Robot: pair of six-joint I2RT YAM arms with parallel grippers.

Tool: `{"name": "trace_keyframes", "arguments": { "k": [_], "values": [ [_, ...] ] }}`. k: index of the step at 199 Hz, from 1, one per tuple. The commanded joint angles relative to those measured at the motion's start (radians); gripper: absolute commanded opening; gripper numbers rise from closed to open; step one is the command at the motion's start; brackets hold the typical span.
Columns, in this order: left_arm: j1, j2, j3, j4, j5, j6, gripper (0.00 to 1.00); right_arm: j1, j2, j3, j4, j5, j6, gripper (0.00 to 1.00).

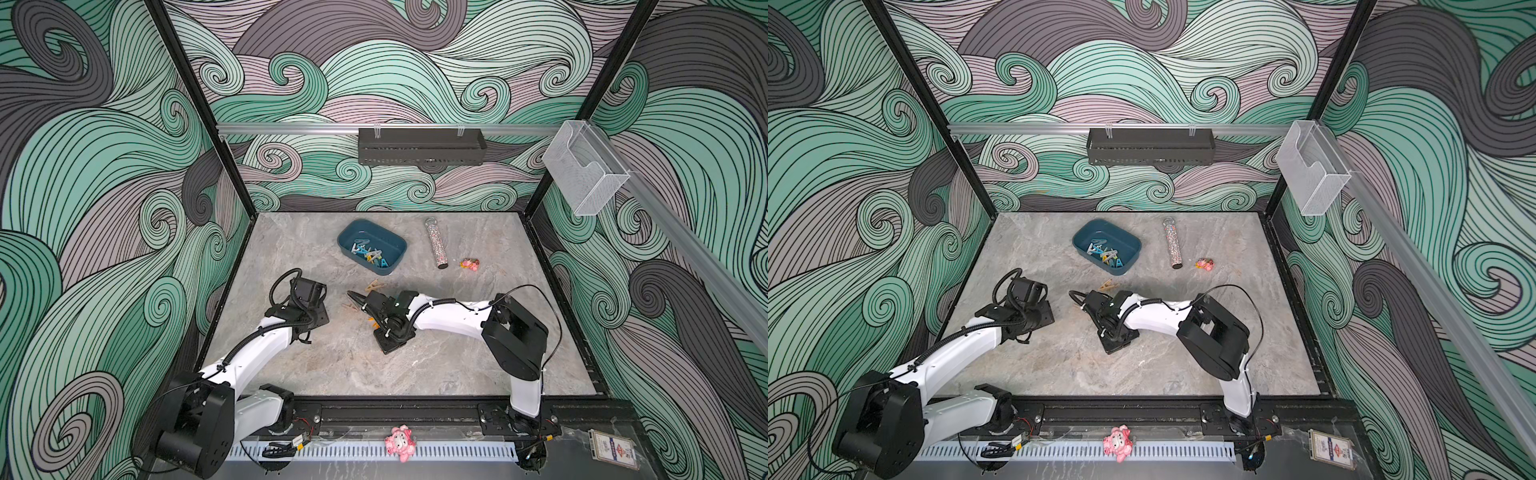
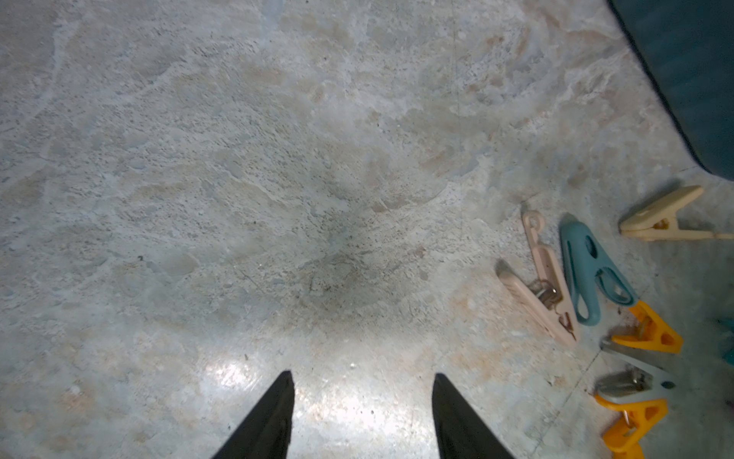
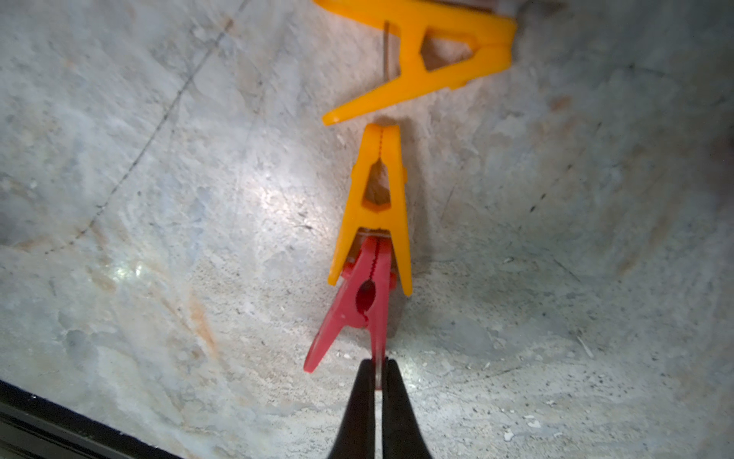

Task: Put the clothespins into the storage box
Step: Pick up the clothespin from the center of the board.

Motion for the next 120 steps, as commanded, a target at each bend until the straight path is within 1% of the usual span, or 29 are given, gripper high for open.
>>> {"name": "trace_keyframes", "arguments": {
  "k": [1, 43, 69, 96, 120],
  "values": [
    [0.000, 0.005, 0.027, -0.016, 0.004, -0.004, 0.58, -0.003, -0.007, -0.002, -0.013, 0.023, 0.005, 0.04],
    [0.000, -0.004, 0.027, -0.019, -0.008, 0.000, 0.58, -0.002, -0.062, -0.006, -0.049, -0.001, -0.008, 0.02],
    [0.000, -0.002, 0.036, -0.022, -0.008, 0.001, 0.58, -0.009, -0.107, 0.001, -0.078, 0.009, -0.035, 0.02],
    [-0.002, 0.001, 0.018, 0.026, 0.009, 0.006, 0.58, -0.079, -0.097, 0.061, -0.073, -0.003, -0.057, 0.01],
    [-0.021, 0.001, 0.016, 0.050, 0.021, 0.008, 0.58, -0.153, -0.042, 0.196, -0.029, 0.033, -0.087, 0.01]
  ]
}}
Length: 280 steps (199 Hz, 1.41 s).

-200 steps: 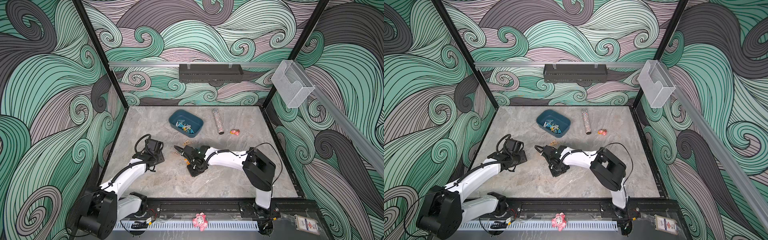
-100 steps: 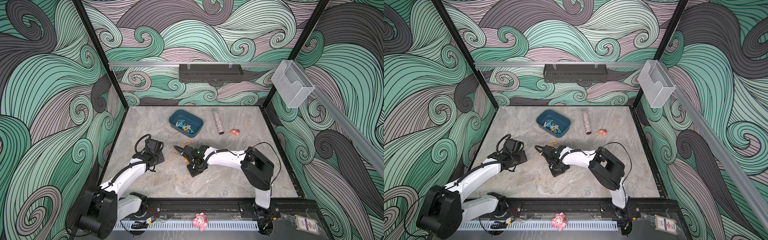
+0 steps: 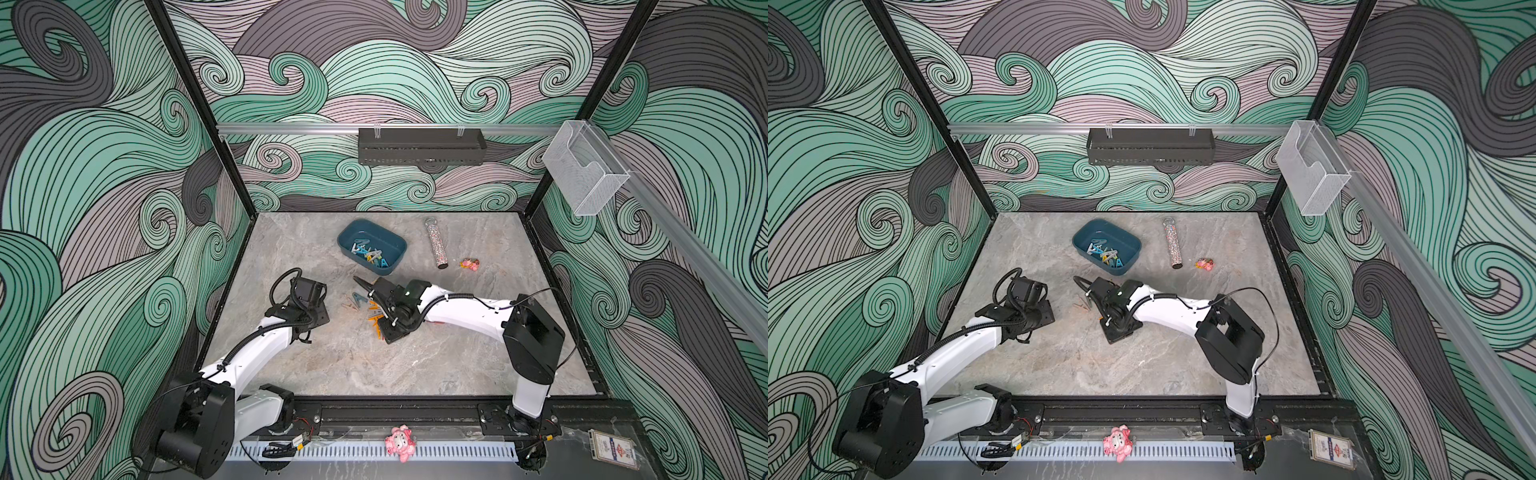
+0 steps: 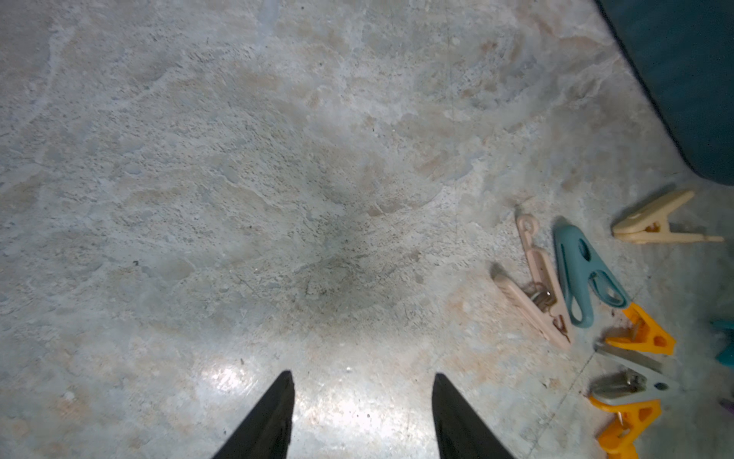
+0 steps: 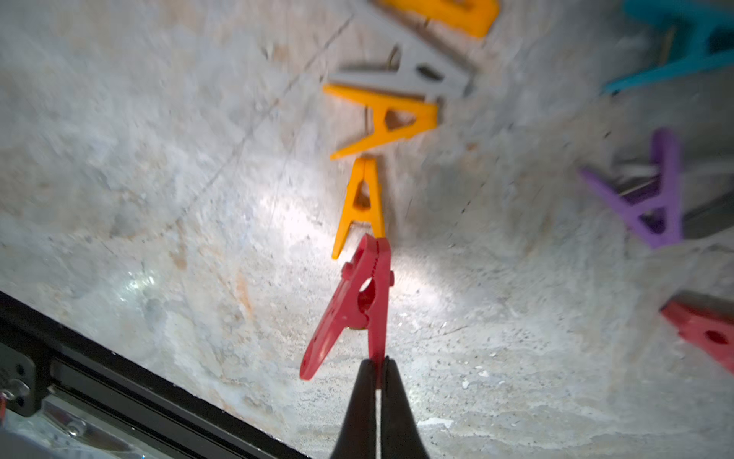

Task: Put the clothespins into the storage box
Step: Pick up the clothespin from the center of the board, then place the clothespin in the storage box.

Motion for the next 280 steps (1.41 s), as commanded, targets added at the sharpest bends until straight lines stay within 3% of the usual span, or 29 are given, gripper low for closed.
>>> {"name": "trace_keyframes", "arguments": {
  "k": [1, 52, 118, 129, 151, 173, 197, 228, 280],
  "values": [
    [-0.018, 0.001, 0.016, 0.031, 0.017, 0.007, 0.58, -0.073, 0.040, 0.119, 0.034, 0.043, -0.039, 0.01],
    [-0.082, -0.009, -0.011, 0.054, 0.013, -0.050, 0.58, -0.203, 0.216, 0.436, 0.056, 0.191, -0.057, 0.01],
    [-0.096, -0.031, -0.017, 0.039, 0.004, -0.064, 0.59, -0.283, 0.406, 0.692, 0.055, 0.223, -0.058, 0.04],
    [-0.097, -0.032, -0.012, 0.027, 0.003, -0.059, 0.60, -0.286, 0.423, 0.719, 0.055, 0.224, -0.057, 0.08],
    [-0.096, -0.038, -0.002, 0.012, 0.003, -0.032, 0.62, -0.287, 0.420, 0.751, 0.035, 0.243, -0.062, 0.28],
    [-0.095, -0.027, 0.025, -0.016, -0.018, -0.012, 0.64, -0.287, 0.349, 0.686, 0.035, 0.263, -0.064, 0.35],
    [-0.096, 0.037, 0.051, 0.008, 0.039, -0.022, 0.68, -0.281, 0.218, 0.489, 0.088, 0.255, -0.035, 0.38],
    [-0.106, 0.149, 0.086, 0.086, 0.121, -0.026, 0.60, -0.234, 0.046, 0.190, 0.191, 0.239, 0.044, 0.39],
    [-0.116, 0.296, 0.185, 0.091, 0.165, 0.024, 0.47, -0.161, -0.082, -0.050, 0.237, 0.254, 0.174, 0.40]
  ]
}}
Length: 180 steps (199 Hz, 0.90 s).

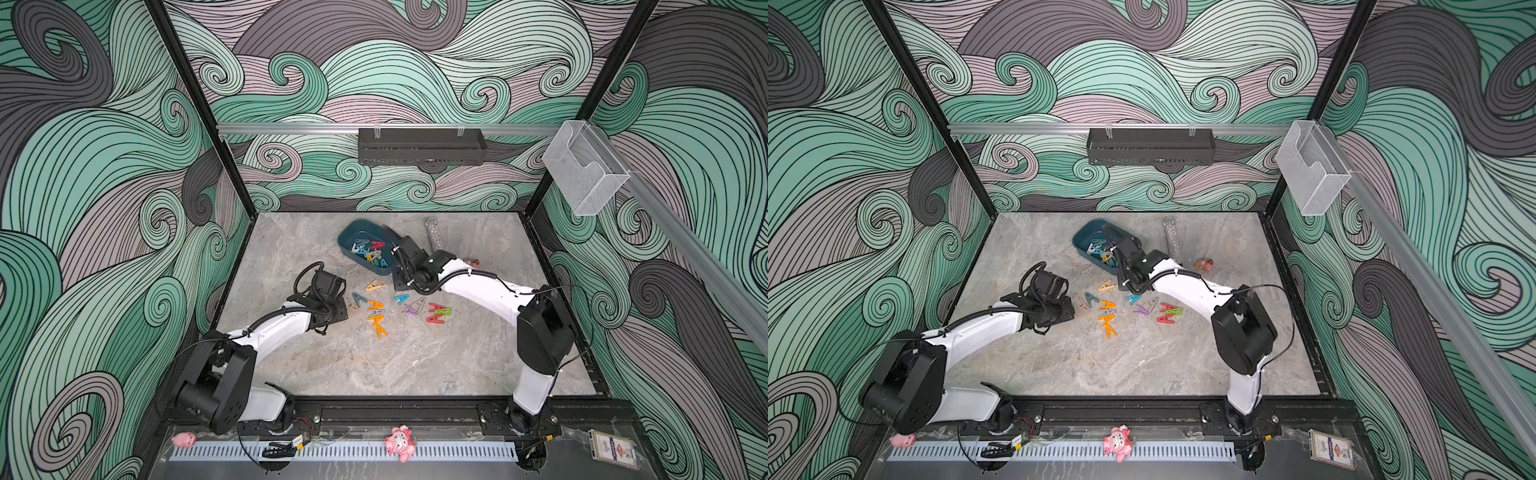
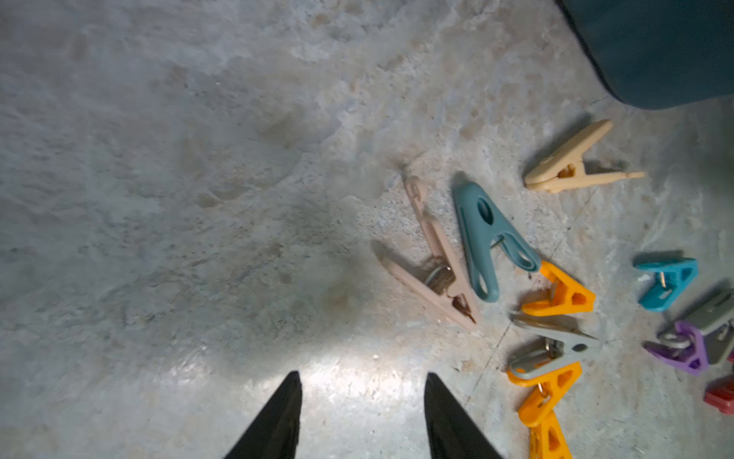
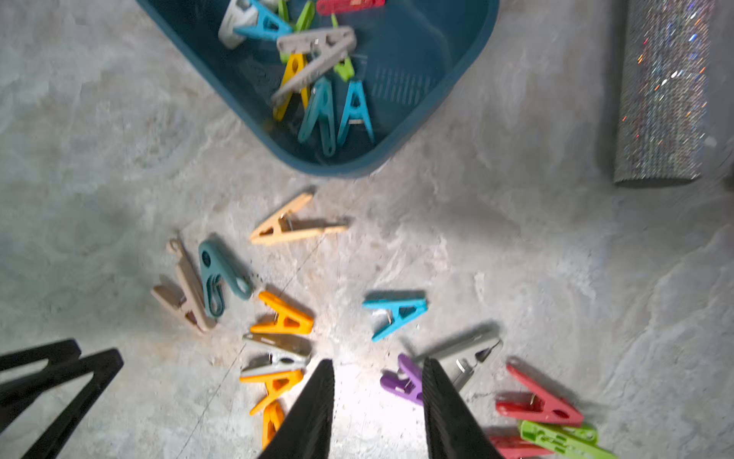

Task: Put the clothespins into the storage box
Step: Place the clothespin in the storage box, then pick up the clothespin from the center of the board.

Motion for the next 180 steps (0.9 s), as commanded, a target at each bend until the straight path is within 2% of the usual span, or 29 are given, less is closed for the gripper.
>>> {"name": "trace_keyframes", "arguments": {
  "k": [1, 51, 106, 180],
  "values": [
    [-0.005, 0.061, 0.072, 0.002, 0.039, 0.036, 0.47, 0.013, -0.032, -0.066, 0.047, 0.021, 0.093, 0.40],
    [-0.005, 0.117, 0.116, 0.014, 0.016, 0.066, 0.35, 0.027, -0.016, -0.072, 0.055, 0.024, 0.112, 0.40],
    [-0.004, 0.192, 0.154, 0.031, 0.006, 0.102, 0.34, 0.027, -0.022, -0.082, 0.047, 0.032, 0.115, 0.40],
    [0.006, 0.291, 0.281, 0.002, -0.025, 0.151, 0.32, 0.033, -0.020, -0.102, 0.051, 0.033, 0.130, 0.40]
  ]
}}
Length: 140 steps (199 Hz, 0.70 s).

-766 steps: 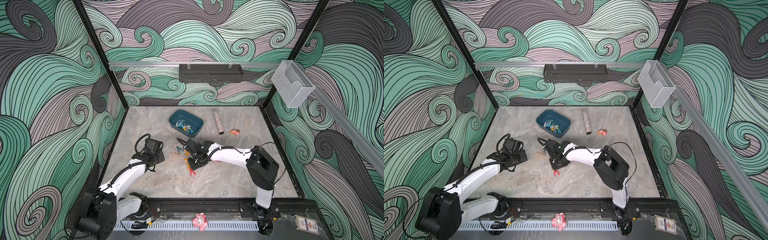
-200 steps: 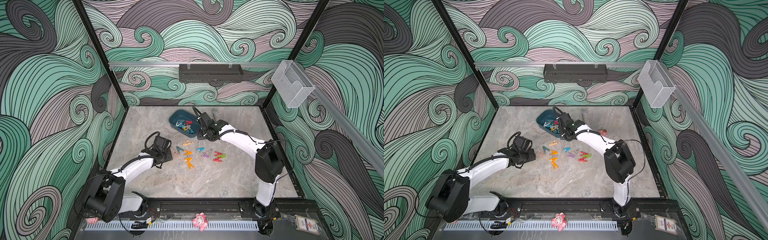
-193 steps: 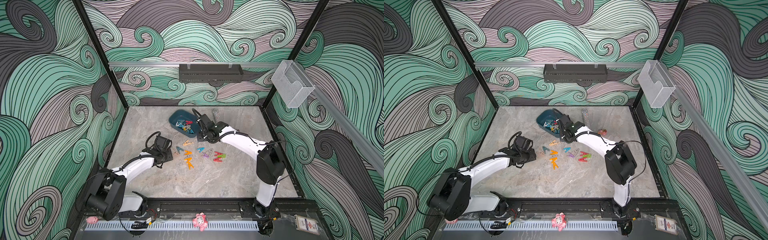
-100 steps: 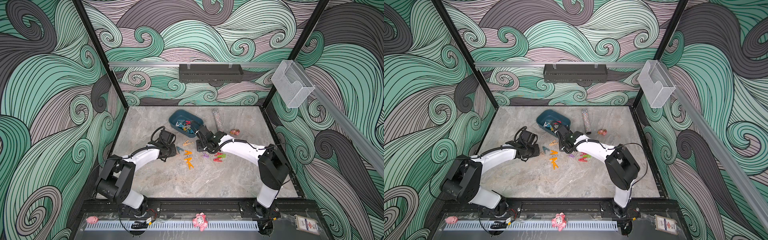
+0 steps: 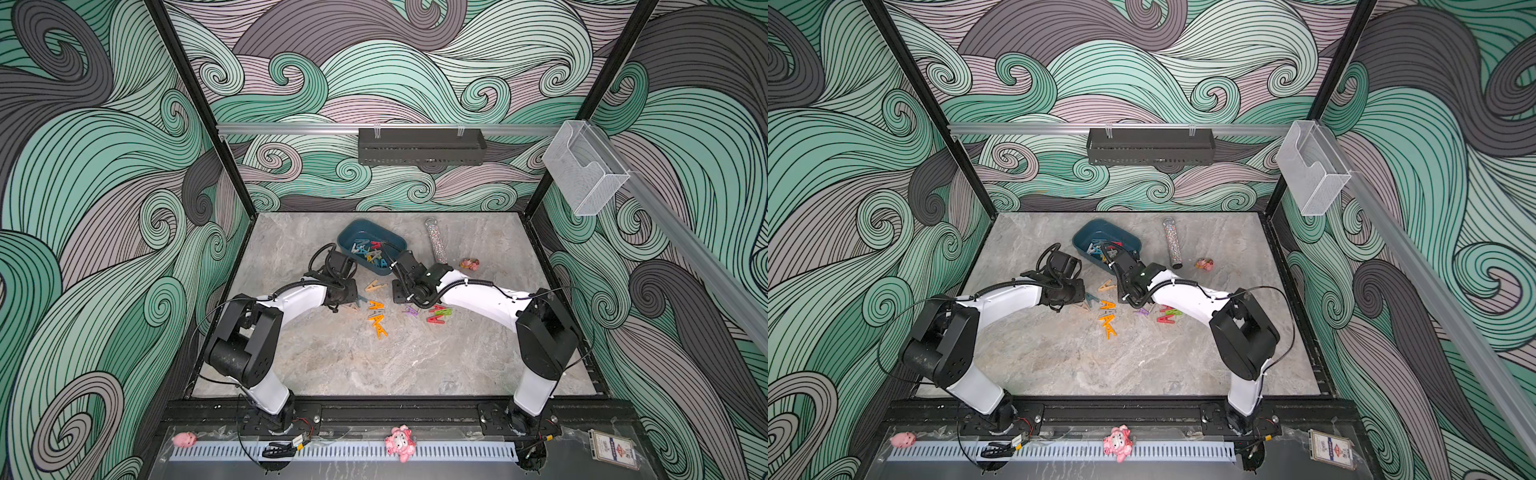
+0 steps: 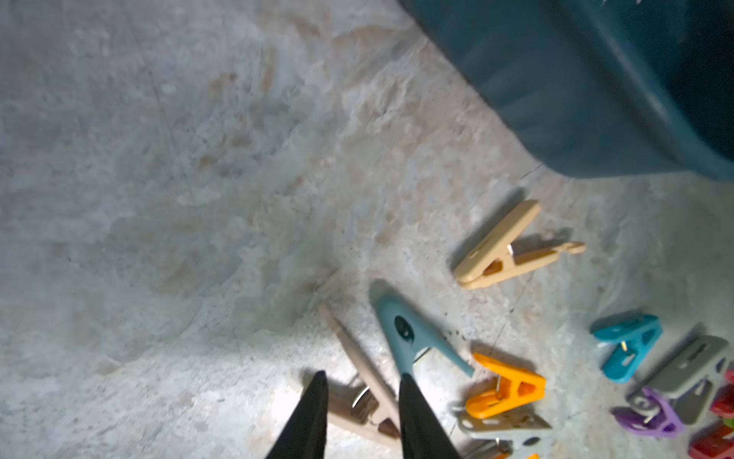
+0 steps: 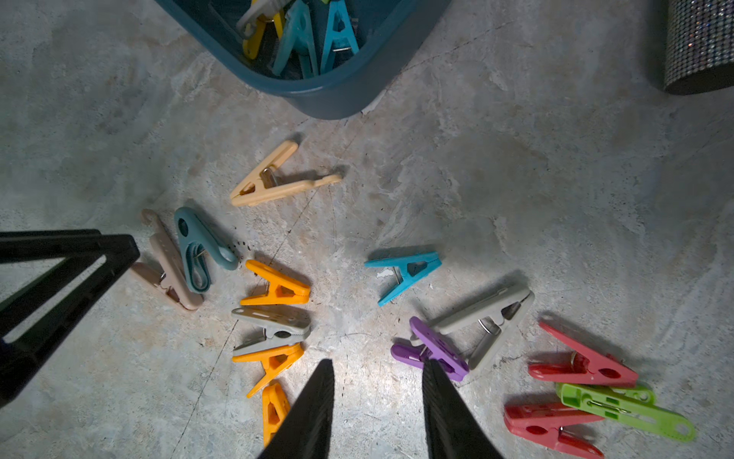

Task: Put the clothespins into the storage box
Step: Pick up the clothespin from the center of the board.

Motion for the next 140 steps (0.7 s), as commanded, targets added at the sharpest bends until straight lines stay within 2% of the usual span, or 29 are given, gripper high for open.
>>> {"name": "trace_keyframes", "arguments": {
  "k": [1, 68, 140],
  "values": [
    [0.005, 0.045, 0.041, -0.024, -0.033, 0.036, 0.32, 0.006, -0.006, -0.014, 0.000, 0.030, 0.024, 0.40],
    [0.017, 0.017, 0.027, -0.064, -0.068, 0.051, 0.30, 0.006, -0.009, -0.022, 0.001, 0.041, 0.022, 0.40],
    [0.018, 0.095, 0.030, -0.028, -0.043, 0.038, 0.26, 0.007, -0.022, -0.043, -0.001, 0.055, 0.024, 0.40]
  ]
}}
